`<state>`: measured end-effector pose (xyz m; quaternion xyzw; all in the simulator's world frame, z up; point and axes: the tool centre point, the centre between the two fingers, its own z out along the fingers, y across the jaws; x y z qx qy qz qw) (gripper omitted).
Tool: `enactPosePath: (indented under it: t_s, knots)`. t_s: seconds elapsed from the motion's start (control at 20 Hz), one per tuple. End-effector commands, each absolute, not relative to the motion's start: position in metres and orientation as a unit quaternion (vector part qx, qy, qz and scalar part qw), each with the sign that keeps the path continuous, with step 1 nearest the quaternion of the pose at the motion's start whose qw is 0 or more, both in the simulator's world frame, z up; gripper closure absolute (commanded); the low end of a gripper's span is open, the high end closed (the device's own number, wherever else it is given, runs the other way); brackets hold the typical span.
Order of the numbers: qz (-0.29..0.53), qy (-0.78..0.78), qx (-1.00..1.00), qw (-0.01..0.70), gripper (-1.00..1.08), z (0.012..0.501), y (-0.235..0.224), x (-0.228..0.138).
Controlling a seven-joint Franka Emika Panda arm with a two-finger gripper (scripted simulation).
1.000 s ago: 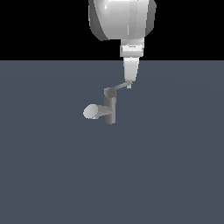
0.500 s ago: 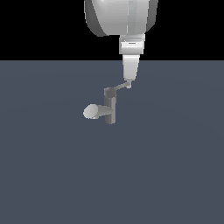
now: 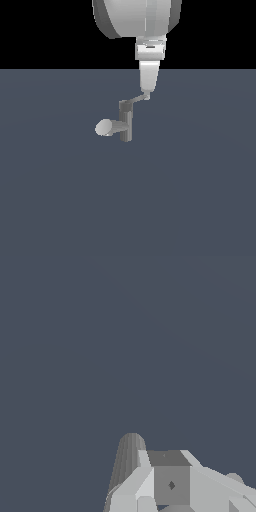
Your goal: Turn on the faucet by rotating a designated handle.
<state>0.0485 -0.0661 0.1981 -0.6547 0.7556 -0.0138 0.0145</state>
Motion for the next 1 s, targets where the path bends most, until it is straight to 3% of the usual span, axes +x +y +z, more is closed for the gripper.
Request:
enactPosePath:
  t_s: [0.0, 0.75, 0.95]
  knots:
    - [-0.008, 0.754, -0.657, 0.010, 1.08, 0.192, -0.056, 0.039]
    - [0.000, 0.756, -0.654, 0.001, 1.08, 0.182, -0.023, -0.006]
    - [-0.011, 0.760, -0.649, 0.012, 1.08, 0.195, -0.021, 0.005]
